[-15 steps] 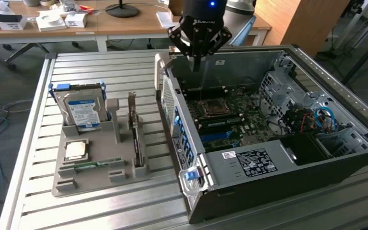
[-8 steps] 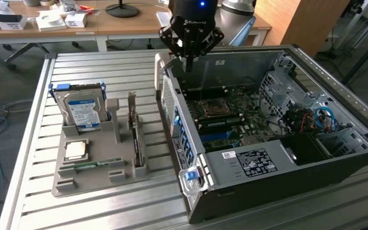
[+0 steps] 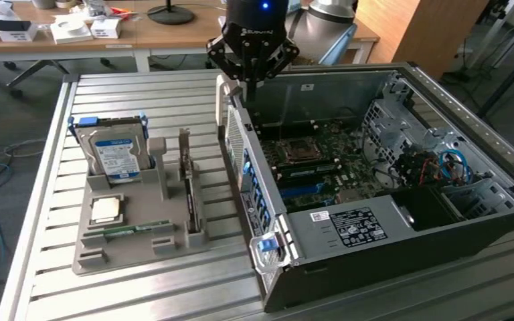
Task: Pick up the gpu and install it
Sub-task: 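Reach for the gpu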
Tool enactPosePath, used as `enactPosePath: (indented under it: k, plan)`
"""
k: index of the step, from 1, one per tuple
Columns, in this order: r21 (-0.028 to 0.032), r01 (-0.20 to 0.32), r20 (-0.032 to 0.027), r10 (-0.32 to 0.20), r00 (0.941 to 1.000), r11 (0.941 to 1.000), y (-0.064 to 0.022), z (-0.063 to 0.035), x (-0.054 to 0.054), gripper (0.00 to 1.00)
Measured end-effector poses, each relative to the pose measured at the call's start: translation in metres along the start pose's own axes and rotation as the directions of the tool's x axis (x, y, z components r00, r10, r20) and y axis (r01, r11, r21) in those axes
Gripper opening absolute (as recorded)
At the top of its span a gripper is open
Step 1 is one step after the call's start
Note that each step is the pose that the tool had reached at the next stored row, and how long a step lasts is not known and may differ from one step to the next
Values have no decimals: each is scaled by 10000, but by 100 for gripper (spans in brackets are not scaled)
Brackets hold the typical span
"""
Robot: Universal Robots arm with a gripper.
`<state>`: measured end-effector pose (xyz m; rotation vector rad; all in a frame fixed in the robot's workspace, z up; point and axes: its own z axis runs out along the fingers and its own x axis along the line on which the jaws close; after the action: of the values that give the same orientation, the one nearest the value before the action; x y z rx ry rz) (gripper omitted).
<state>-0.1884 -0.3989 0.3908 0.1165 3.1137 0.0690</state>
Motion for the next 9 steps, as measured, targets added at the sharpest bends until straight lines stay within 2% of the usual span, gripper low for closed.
enactPosePath:
  k: [9]
  plan:
    - [0, -1, 0, 1, 10000, 10000, -20, 6, 257, 11]
